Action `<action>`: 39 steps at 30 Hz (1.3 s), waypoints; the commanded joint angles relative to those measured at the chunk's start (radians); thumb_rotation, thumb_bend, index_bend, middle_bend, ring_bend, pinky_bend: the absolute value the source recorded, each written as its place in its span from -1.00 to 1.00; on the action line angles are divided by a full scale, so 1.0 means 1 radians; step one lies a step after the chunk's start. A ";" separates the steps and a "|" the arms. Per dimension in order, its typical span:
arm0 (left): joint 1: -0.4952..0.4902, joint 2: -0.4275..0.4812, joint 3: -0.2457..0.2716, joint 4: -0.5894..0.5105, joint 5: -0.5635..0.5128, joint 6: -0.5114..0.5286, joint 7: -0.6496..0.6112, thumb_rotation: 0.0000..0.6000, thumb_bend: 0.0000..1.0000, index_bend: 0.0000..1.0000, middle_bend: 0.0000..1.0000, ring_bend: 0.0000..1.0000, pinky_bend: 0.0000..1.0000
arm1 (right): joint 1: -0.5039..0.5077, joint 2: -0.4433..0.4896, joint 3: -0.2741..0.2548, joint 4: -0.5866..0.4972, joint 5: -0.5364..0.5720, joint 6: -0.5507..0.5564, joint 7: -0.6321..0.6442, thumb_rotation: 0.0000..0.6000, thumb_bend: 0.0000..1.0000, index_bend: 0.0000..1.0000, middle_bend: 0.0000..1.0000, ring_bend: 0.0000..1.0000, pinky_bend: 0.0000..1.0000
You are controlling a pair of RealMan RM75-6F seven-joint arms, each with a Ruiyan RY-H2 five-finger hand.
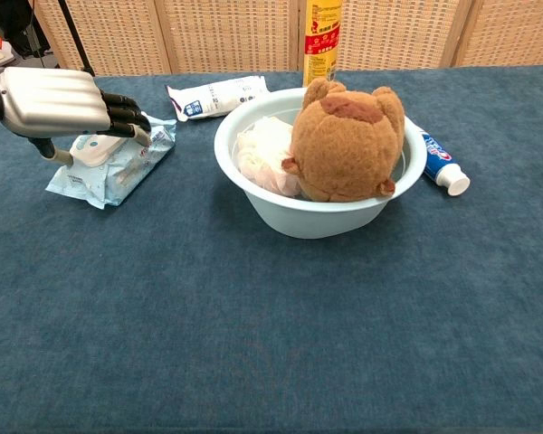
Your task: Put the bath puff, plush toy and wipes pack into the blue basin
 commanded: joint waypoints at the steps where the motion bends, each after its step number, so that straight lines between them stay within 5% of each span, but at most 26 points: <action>1: 0.003 0.005 0.000 -0.004 -0.001 0.004 0.004 1.00 0.08 0.51 -0.04 -0.01 0.10 | -0.001 0.002 0.000 -0.003 -0.001 0.001 0.001 1.00 -0.74 -1.00 -1.00 -1.00 -1.00; 22: 0.025 0.146 -0.103 -0.149 -0.073 0.114 0.067 1.00 0.17 0.61 0.07 0.07 0.15 | -0.008 0.017 -0.005 -0.023 -0.029 0.025 0.022 1.00 -0.74 -1.00 -1.00 -1.00 -1.00; 39: -0.050 0.145 -0.240 -0.246 -0.118 0.112 0.133 1.00 0.17 0.62 0.07 0.08 0.15 | -0.008 0.023 -0.001 -0.016 -0.019 0.018 0.057 1.00 -0.74 -1.00 -1.00 -1.00 -1.00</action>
